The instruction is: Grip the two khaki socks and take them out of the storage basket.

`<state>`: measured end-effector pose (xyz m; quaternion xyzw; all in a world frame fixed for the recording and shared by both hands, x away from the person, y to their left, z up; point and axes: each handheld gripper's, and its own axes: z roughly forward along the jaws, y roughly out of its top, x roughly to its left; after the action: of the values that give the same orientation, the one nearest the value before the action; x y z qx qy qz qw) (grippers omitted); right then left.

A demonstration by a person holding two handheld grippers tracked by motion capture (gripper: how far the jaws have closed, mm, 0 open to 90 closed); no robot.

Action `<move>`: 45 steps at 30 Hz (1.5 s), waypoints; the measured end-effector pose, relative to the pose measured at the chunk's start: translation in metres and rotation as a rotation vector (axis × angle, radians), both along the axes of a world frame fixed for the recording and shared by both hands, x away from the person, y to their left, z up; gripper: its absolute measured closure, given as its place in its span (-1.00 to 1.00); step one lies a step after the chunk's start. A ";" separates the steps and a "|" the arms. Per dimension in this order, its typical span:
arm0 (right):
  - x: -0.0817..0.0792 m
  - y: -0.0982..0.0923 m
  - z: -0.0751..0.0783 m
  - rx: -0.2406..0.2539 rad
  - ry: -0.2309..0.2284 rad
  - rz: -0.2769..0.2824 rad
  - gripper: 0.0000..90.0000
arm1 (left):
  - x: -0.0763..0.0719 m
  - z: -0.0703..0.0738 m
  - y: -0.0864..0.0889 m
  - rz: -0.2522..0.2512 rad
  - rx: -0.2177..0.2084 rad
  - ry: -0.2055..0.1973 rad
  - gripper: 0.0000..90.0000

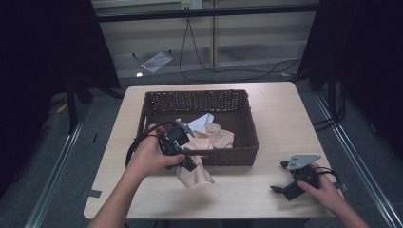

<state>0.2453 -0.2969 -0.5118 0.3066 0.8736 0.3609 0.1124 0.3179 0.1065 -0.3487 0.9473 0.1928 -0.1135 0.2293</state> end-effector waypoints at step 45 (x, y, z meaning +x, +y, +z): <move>-0.001 0.000 0.000 0.001 0.002 0.001 -1.00 | 0.113 -0.061 -0.012 0.256 0.062 -0.103 -0.58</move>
<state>0.2448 -0.2972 -0.5117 0.3064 0.8737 0.3611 0.1113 0.4309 0.0946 -0.4095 0.9262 0.3033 -0.0288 0.2222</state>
